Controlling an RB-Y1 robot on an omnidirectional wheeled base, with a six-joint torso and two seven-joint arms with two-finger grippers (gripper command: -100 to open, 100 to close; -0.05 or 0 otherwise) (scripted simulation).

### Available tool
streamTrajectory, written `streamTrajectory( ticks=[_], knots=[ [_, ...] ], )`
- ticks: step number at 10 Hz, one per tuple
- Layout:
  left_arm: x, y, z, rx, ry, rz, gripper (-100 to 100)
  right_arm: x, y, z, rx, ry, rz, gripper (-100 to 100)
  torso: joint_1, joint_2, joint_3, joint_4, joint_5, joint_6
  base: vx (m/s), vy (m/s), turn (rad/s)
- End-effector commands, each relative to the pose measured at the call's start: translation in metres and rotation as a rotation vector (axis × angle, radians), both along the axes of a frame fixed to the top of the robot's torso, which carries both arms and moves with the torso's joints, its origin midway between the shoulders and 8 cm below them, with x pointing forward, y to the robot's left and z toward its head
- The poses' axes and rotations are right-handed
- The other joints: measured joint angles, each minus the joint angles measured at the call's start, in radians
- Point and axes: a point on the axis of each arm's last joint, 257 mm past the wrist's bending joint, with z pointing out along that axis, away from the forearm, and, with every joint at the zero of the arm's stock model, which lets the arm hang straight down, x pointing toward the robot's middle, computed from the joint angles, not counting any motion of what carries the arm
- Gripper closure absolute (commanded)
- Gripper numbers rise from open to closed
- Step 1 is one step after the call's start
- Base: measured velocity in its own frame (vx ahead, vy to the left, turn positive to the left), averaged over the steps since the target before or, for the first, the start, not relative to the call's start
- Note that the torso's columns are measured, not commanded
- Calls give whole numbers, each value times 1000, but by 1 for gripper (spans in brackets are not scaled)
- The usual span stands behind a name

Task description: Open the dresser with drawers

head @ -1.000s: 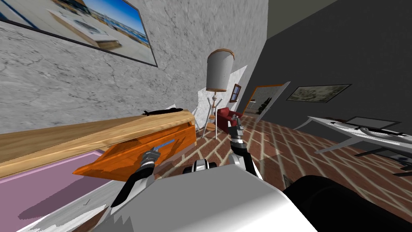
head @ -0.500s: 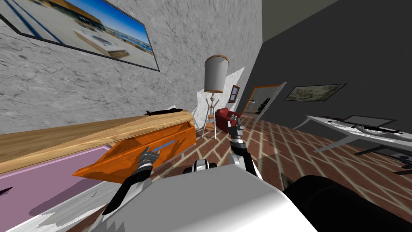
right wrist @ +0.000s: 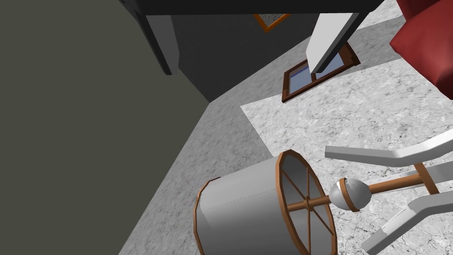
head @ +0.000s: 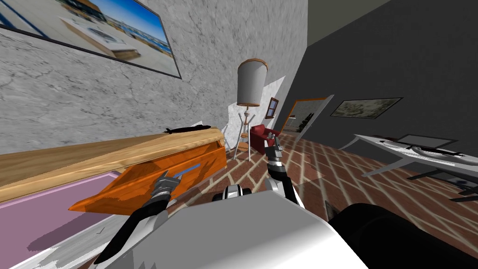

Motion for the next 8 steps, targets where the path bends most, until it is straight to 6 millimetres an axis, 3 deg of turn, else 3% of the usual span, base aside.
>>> streamTrajectory(
  ticks=[1, 2, 3, 4, 8],
  knots=[
    [-6, 2, 19, 4, -9, -2, -100, 0, 0, 0, 0, 0, 0, 0, -2, 1, 0, 1, -2, 0, 23, -12, 2],
    [-6, 2, 19, 4, -10, -2, -100, 0, 0, 0, 0, 0, 0, 0, -4, 2, 1, 3, -4, 0, 14, -7, 1],
    [-8, 0, 7, -7, 14, 1, -100, 0, 0, 0, 0, 0, 0, 0, -5, 3, 1, 4, -5, 1, 9, 3, -1],
    [-9, 0, 5, -10, 22, 2, 0, 0, 0, 0, 0, 0, 0, 0, -4, 3, 1, 2, -3, 1, 0, 0, 0],
    [-12, 0, -4, -19, 42, 4, 0, 0, 0, 0, 0, 0, 0, 0, 2, -3, -2, -2, 2, 1, 0, 0, 0]
  ],
)
